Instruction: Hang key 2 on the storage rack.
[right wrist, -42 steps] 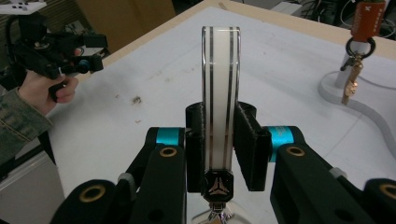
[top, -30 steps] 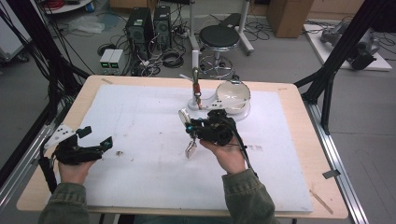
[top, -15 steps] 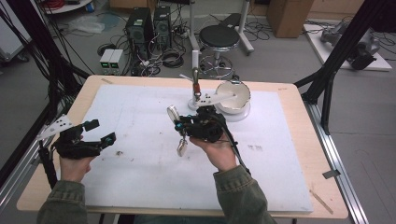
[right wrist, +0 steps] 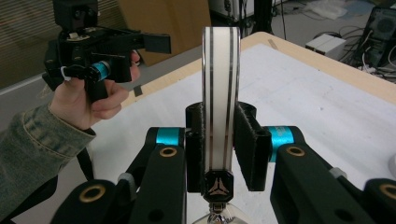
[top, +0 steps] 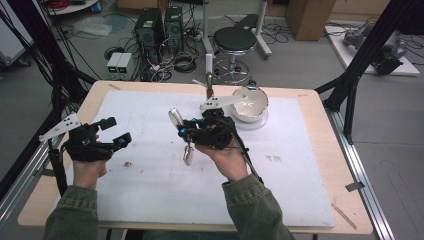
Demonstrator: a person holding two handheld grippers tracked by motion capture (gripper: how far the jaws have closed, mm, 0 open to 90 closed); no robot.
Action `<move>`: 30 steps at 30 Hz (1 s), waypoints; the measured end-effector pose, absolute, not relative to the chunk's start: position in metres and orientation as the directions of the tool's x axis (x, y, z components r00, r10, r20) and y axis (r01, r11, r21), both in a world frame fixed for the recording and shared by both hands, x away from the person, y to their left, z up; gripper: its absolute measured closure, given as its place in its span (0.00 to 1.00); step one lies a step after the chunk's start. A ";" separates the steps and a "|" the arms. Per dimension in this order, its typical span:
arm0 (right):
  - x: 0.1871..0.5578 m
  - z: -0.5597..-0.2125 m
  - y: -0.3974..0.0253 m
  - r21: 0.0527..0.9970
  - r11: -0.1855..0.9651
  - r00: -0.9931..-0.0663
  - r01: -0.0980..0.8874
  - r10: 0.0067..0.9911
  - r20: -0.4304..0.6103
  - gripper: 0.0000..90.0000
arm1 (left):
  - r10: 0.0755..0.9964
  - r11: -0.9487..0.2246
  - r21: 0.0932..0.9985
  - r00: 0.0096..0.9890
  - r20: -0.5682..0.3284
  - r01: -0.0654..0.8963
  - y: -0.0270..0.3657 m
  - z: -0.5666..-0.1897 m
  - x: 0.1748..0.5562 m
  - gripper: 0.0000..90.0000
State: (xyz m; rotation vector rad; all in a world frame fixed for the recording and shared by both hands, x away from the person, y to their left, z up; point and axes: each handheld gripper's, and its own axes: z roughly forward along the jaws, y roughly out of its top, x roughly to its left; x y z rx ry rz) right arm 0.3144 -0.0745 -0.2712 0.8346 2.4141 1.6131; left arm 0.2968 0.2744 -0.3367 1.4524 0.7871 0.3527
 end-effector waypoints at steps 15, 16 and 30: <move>0.315 -0.268 -0.069 0.892 0.267 -0.851 0.365 0.485 0.203 0.83 | 0.509 0.164 0.959 0.813 -0.283 0.231 0.236 -0.311 0.312 0.07; 0.315 -0.268 -0.069 0.892 0.267 -0.851 0.365 0.485 0.203 0.83 | 0.509 0.164 0.959 0.813 -0.283 0.231 0.236 -0.311 0.312 0.07; 0.314 -0.268 -0.063 0.894 0.265 -0.861 0.361 0.462 0.211 0.83 | 0.436 0.162 0.958 0.854 -0.286 0.238 0.212 -0.300 0.319 0.09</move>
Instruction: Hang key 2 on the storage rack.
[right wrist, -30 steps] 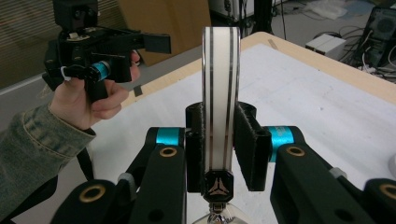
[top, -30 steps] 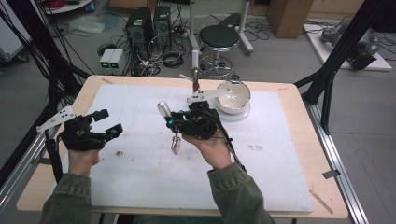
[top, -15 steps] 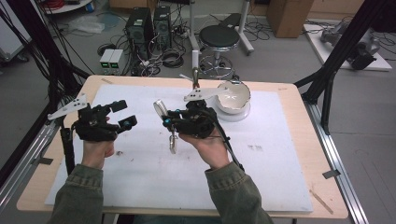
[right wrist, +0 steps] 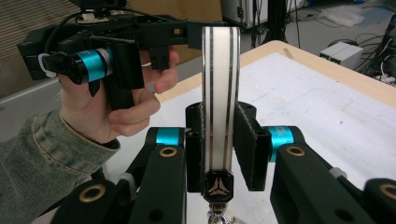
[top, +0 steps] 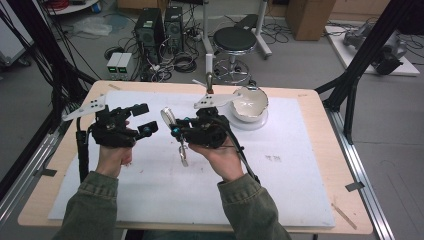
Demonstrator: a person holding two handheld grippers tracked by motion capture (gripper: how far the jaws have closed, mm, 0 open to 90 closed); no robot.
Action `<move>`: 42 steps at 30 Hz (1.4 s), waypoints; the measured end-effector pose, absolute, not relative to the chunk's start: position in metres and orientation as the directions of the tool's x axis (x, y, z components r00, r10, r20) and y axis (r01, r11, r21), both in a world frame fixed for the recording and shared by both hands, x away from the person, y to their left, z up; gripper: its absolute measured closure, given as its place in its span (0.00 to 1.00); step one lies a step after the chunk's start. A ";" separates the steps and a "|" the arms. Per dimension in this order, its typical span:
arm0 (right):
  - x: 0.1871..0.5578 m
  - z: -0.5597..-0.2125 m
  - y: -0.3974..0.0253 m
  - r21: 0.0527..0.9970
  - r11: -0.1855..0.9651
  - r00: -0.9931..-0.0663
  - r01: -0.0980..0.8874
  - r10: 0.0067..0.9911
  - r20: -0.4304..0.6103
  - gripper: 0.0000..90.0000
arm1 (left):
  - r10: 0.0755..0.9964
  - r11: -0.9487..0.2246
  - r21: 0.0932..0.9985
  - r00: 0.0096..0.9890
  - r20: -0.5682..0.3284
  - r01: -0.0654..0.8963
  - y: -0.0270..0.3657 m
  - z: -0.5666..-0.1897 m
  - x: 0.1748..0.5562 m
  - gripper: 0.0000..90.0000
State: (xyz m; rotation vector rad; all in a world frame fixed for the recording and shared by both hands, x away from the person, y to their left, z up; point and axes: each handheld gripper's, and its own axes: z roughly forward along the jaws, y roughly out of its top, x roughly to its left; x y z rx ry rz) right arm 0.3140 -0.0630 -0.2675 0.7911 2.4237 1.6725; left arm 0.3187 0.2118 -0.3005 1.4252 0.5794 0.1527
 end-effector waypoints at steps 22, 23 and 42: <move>0.312 -0.269 -0.054 0.896 0.279 -0.883 0.346 0.419 0.211 0.83 | 0.329 0.174 0.950 0.893 -0.305 0.260 0.198 -0.302 0.321 0.47; 0.312 -0.269 -0.054 0.897 0.281 -0.886 0.340 0.415 0.206 0.83 | 0.320 0.177 0.951 0.899 -0.298 0.252 0.198 -0.302 0.321 0.50; 0.316 -0.278 -0.056 0.879 0.272 -0.868 0.391 0.426 0.254 0.26 | 0.305 0.180 0.959 0.915 -0.266 0.219 0.202 -0.301 0.320 0.79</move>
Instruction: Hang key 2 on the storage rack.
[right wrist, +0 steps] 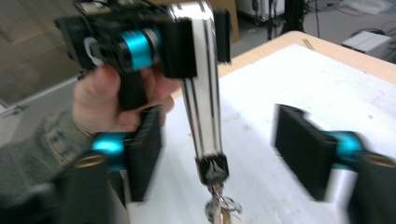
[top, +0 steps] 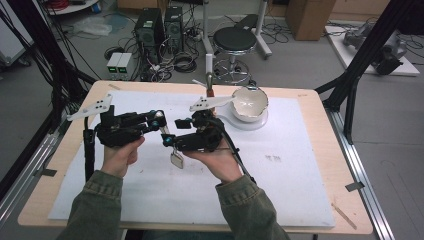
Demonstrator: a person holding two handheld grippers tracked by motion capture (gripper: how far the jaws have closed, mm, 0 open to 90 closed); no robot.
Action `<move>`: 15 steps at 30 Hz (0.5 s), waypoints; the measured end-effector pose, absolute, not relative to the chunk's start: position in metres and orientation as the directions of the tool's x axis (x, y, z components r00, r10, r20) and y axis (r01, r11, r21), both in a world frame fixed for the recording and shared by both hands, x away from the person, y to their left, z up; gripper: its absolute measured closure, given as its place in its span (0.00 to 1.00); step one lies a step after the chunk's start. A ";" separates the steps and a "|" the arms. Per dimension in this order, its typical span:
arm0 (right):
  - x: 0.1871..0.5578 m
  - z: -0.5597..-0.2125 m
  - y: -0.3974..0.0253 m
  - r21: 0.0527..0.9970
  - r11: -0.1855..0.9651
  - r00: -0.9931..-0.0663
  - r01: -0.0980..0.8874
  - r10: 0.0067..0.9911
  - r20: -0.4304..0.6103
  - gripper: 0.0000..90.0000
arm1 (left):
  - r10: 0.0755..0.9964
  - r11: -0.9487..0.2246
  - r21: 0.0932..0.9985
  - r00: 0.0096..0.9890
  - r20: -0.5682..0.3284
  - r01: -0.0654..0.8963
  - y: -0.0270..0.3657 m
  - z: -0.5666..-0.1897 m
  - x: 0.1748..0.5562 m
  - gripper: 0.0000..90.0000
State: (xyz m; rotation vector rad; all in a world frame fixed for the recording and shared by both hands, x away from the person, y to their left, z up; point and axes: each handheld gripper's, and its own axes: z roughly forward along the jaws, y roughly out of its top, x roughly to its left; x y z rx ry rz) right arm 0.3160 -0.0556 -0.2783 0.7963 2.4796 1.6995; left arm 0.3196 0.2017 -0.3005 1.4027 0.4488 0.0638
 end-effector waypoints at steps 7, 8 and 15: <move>0.316 -0.286 -0.064 0.866 0.292 -0.838 0.405 0.498 0.224 0.01 | 0.334 0.151 0.968 0.911 -0.240 0.200 0.198 -0.302 0.320 0.79; 0.316 -0.288 -0.065 0.862 0.293 -0.829 0.413 0.512 0.223 0.01 | 0.337 0.149 0.968 0.911 -0.239 0.200 0.198 -0.302 0.321 0.79; 0.314 -0.301 -0.084 0.860 0.300 -0.812 0.414 0.549 0.199 0.01 | 0.409 0.075 0.978 0.889 -0.207 0.193 0.192 -0.302 0.327 0.79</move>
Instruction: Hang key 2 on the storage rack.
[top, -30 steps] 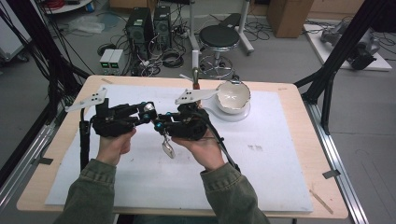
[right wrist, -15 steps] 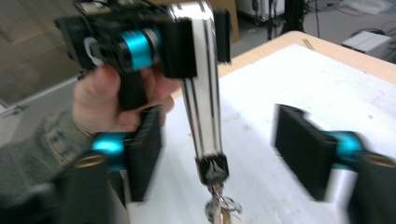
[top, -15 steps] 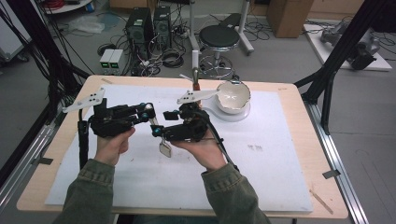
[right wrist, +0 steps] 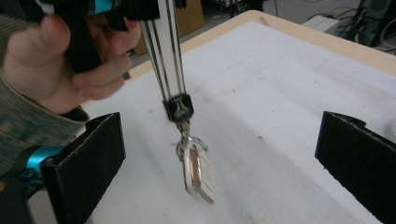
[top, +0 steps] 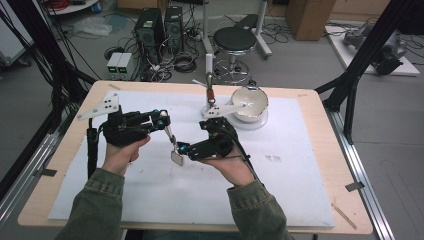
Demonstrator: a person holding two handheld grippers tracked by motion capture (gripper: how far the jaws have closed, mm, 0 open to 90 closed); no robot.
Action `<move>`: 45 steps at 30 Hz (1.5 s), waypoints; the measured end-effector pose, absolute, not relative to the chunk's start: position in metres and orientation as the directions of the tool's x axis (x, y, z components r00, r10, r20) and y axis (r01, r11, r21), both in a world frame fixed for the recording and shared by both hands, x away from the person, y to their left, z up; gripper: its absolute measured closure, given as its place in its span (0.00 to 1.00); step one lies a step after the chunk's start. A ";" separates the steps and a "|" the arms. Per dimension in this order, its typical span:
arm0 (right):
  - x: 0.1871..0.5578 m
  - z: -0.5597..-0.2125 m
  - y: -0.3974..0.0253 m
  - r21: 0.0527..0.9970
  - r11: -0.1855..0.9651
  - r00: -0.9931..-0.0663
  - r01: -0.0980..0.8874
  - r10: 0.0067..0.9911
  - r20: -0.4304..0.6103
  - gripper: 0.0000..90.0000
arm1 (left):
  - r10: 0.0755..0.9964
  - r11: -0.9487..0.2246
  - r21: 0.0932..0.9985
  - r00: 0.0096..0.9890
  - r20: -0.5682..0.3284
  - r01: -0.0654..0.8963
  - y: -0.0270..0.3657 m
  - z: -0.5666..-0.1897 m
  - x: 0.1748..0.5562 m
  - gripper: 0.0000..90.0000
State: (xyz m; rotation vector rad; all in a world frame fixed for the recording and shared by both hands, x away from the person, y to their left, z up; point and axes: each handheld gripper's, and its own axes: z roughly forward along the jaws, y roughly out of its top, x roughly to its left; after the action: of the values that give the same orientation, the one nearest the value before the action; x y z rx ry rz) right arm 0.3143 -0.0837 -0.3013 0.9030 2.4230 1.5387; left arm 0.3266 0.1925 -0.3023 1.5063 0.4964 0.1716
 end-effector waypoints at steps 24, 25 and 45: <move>0.306 -0.343 -0.173 0.874 0.242 -0.703 0.421 0.696 0.146 0.01 | 0.481 0.050 0.968 0.844 -0.238 0.244 0.198 -0.298 0.361 0.79; 0.305 -0.345 -0.176 0.877 0.239 -0.700 0.417 0.700 0.142 0.01 | 0.486 0.045 0.969 0.842 -0.232 0.241 0.198 -0.298 0.362 0.79; 0.282 -0.370 -0.238 0.902 0.178 -0.604 0.393 0.790 0.107 0.01 | 0.547 0.010 0.971 0.812 -0.204 0.238 0.189 -0.276 0.396 0.79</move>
State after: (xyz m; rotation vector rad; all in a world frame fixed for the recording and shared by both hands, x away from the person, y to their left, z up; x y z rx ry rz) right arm 0.2825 -0.2382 -0.3698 1.1157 2.0753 1.4060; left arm 0.3960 0.1885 -0.2763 1.5745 0.6422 0.2689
